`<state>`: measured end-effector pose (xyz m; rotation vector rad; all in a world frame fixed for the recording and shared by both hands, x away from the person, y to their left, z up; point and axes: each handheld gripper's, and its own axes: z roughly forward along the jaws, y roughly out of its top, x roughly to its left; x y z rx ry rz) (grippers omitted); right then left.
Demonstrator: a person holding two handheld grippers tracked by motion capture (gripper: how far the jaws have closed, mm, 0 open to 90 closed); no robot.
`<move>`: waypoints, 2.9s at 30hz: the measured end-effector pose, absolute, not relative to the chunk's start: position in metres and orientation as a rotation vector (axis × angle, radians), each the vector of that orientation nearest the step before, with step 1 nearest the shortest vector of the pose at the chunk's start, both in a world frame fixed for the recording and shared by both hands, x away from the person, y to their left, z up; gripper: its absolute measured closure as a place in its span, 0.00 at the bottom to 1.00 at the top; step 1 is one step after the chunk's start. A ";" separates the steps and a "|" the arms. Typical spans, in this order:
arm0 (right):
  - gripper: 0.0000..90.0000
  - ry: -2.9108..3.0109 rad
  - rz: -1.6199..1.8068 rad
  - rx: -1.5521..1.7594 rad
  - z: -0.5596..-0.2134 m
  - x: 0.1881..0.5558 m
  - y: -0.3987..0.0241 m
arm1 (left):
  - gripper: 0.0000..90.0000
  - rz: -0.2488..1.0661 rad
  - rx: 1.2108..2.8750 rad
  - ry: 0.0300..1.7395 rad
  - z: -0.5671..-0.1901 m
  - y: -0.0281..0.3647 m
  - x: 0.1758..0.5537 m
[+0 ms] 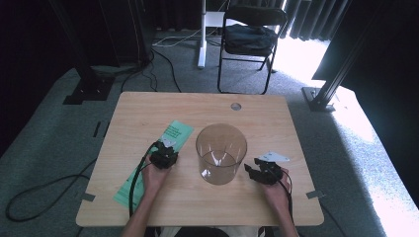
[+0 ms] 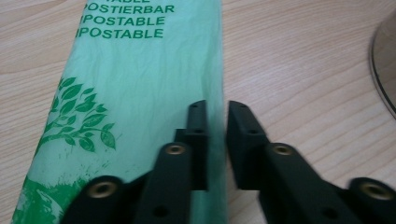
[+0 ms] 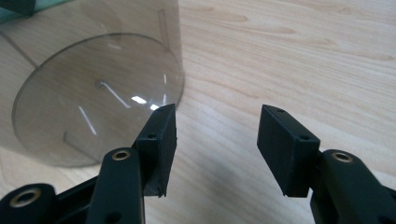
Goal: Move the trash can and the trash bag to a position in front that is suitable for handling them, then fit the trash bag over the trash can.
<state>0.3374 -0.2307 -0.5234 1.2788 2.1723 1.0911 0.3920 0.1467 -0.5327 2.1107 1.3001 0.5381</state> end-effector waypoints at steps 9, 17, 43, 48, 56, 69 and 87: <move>0.52 2.184 1.099 1.300 -0.524 0.353 -0.227 | 1.00 0.505 2.139 1.275 -0.531 0.144 0.388; 0.63 2.241 1.158 1.266 -0.527 0.359 -0.221 | 1.00 0.484 2.145 1.216 -0.528 0.133 0.383; 0.54 2.364 1.113 1.166 -0.532 0.339 -0.206 | 0.73 0.551 2.043 1.231 -0.514 0.151 0.364; 0.53 2.348 1.073 1.205 -0.539 0.333 -0.215 | 0.66 0.602 2.044 1.248 -0.515 0.160 0.354; 0.51 2.325 1.068 1.215 -0.544 0.332 -0.215 | 0.63 0.593 2.008 1.324 -0.525 0.179 0.351; 0.47 2.310 1.082 1.194 -0.546 0.331 -0.214 | 0.60 0.583 2.028 1.270 -0.523 0.167 0.353; 0.47 2.311 1.095 1.180 -0.547 0.331 -0.217 | 0.58 0.555 2.119 1.230 -0.536 0.144 0.354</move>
